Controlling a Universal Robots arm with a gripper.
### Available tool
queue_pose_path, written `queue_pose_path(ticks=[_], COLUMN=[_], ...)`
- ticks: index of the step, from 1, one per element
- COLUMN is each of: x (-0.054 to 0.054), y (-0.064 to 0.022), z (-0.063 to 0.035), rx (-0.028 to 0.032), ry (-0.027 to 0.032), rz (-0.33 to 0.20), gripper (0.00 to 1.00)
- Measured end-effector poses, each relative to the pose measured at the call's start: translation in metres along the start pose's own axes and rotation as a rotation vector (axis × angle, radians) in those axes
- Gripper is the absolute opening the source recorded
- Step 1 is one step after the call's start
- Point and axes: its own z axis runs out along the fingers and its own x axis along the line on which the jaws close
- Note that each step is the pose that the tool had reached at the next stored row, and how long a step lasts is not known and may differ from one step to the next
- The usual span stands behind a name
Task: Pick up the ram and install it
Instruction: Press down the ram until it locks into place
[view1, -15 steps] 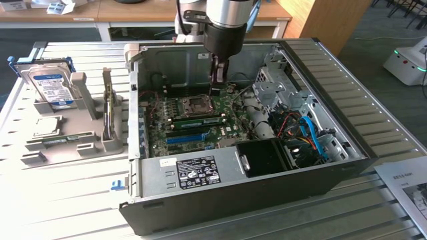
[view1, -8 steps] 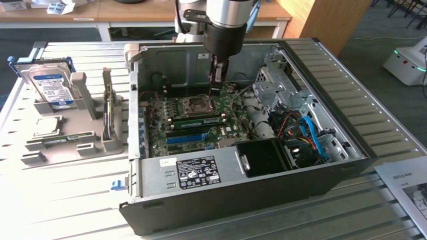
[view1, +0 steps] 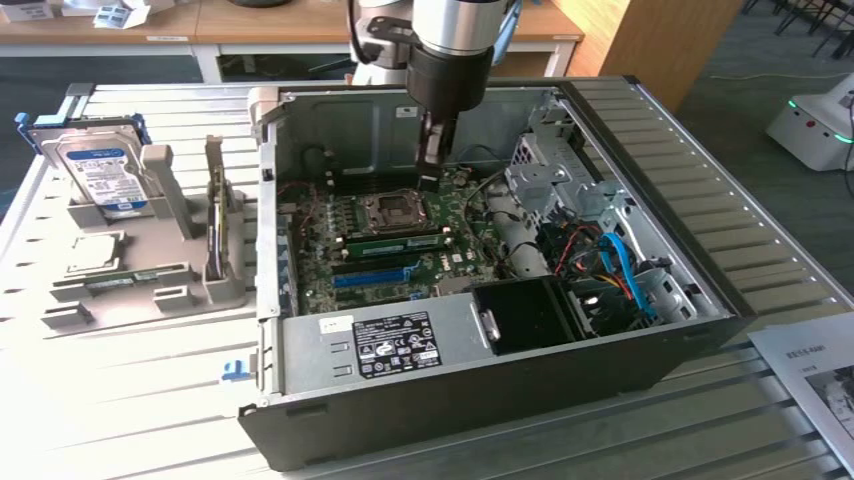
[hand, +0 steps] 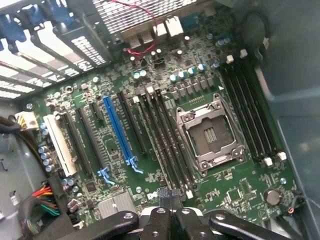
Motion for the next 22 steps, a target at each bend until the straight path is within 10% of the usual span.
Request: queue_pose_path(ticks=[22], x=[0.0], y=[0.0], z=[0.0004], rx=[0.001], ry=[-0.0027], rz=[0.324], gripper=[0.1])
